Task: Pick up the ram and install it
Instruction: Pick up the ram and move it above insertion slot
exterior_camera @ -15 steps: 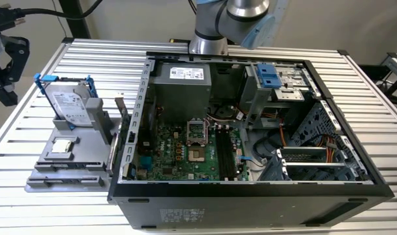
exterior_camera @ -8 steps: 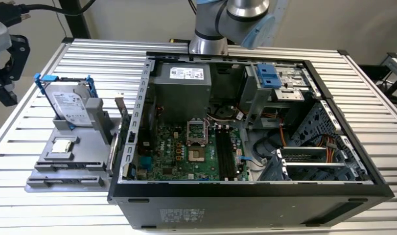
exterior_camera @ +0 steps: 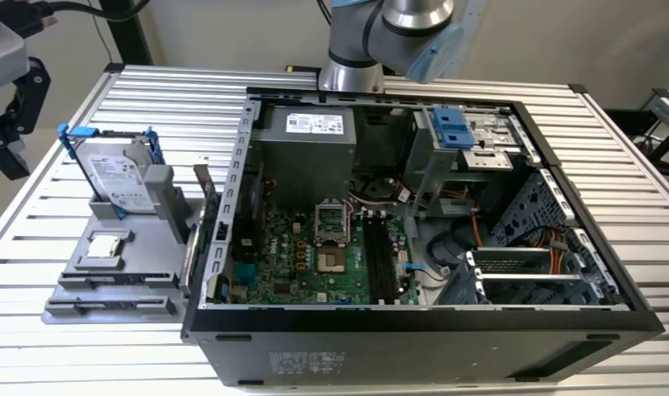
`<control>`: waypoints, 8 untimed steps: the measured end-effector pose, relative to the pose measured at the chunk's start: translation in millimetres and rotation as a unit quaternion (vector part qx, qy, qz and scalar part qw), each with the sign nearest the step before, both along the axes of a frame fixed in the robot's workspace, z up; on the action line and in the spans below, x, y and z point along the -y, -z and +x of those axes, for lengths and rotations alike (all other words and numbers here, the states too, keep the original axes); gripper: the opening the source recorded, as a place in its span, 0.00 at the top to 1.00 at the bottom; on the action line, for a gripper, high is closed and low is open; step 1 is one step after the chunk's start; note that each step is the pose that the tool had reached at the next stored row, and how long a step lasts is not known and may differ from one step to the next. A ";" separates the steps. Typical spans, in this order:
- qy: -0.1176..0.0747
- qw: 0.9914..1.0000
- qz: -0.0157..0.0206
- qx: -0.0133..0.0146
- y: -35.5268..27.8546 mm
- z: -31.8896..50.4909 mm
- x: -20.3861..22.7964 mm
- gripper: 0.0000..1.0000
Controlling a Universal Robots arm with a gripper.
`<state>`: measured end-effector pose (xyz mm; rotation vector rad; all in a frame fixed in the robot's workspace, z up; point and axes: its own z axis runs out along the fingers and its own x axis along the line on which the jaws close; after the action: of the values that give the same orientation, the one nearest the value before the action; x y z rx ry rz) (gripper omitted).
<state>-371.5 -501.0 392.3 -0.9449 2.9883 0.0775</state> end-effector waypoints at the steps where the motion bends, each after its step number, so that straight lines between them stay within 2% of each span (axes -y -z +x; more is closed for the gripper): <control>1: -0.004 1.000 0.000 0.000 0.0 0.0 0.1 1.00; 8: -0.026 1.000 -0.002 0.000 0.3 0.4 0.8 1.00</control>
<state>-371.1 -501.8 392.0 -1.0223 2.9653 0.0710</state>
